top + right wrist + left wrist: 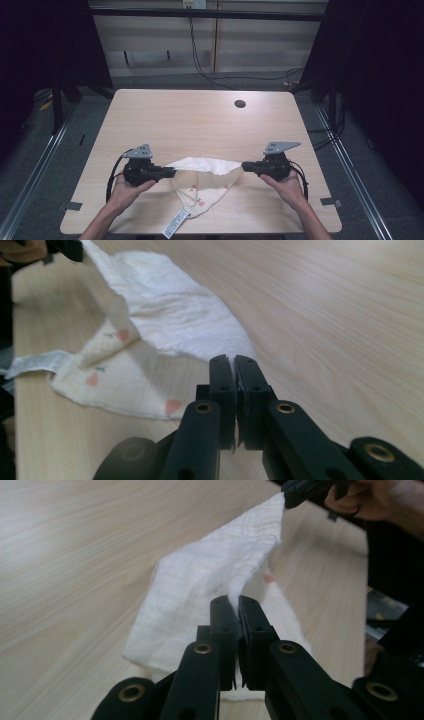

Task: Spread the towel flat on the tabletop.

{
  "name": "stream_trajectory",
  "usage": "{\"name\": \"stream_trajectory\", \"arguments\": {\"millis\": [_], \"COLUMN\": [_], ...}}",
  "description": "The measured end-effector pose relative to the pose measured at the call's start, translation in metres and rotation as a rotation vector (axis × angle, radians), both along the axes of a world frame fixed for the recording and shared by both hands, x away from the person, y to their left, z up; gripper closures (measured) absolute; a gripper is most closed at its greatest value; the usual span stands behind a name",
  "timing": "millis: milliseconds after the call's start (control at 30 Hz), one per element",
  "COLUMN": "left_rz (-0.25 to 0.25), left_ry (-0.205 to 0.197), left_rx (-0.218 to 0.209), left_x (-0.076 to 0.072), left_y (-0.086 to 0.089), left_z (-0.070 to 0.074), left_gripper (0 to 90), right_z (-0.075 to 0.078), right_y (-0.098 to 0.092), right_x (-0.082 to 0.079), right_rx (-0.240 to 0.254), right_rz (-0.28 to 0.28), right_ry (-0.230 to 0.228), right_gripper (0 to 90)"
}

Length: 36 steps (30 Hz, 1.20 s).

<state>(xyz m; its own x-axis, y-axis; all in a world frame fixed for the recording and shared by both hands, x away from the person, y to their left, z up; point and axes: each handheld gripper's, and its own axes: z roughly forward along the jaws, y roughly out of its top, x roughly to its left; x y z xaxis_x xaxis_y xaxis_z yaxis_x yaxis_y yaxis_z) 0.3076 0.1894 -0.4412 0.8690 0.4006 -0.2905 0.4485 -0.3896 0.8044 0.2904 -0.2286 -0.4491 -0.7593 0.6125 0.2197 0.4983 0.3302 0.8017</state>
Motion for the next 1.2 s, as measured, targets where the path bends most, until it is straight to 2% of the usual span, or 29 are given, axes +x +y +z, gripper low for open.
{"name": "stream_trajectory", "arguments": {"millis": [33,67,167,200,267,400,467,600,767,967,1133,1200], "left_rz": [0.007,0.007,0.027,0.034,0.037,0.023,0.015,0.022,0.064,0.066,0.088,0.098], "left_ry": [-0.017,-0.017,-0.038,-0.039,-0.044,-0.056,-0.078,-0.090,-0.097,-0.129,-0.162,-0.163], "left_rx": [-0.013,-0.013,-0.021,-0.035,-0.034,-0.077,-0.069,-0.063,-0.101,-0.089,-0.107,-0.117], "left_x": [0.001,0.001,0.003,0.004,0.005,0.003,0.002,0.006,0.014,0.018,0.021,0.021], "left_y": [0.003,0.003,0.010,0.011,0.013,0.011,0.007,0.006,0.013,0.009,0.017,0.022], "left_z": [0.006,0.006,0.016,0.018,0.023,0.035,0.042,0.053,0.062,0.074,0.092,0.098], "left_gripper": [86.5,86.5,86.6,86.7,86.8,86.8,86.8,86.8,86.8,86.9,86.9,86.8], "right_z": [0.003,0.005,0.013,0.016,0.024,0.043,0.053,0.068,0.079,0.102,0.123,0.130], "right_y": [-0.001,-0.003,-0.004,-0.005,-0.005,-0.006,-0.007,-0.008,-0.008,-0.002,-0.003,-0.004], "right_x": [0.001,0.003,0.007,0.009,0.010,0.010,0.010,0.012,0.019,0.029,0.034,0.034], "right_rx": [0.026,0.043,0.063,0.064,0.066,0.079,0.076,0.086,0.088,0.111,0.112,0.112], "right_rz": [-0.004,-0.005,-0.004,-0.001,0.003,0.014,0.021,0.006,-0.001,0.008,0.005,0.003], "right_ry": [0.003,0.005,0.001,0.000,-0.012,-0.037,-0.053,-0.070,-0.079,-0.116,-0.142,-0.150], "right_gripper": [87.6,87.7,87.8,87.8,87.8,87.8,87.9,87.9,87.9,87.9,87.9,87.9]}}
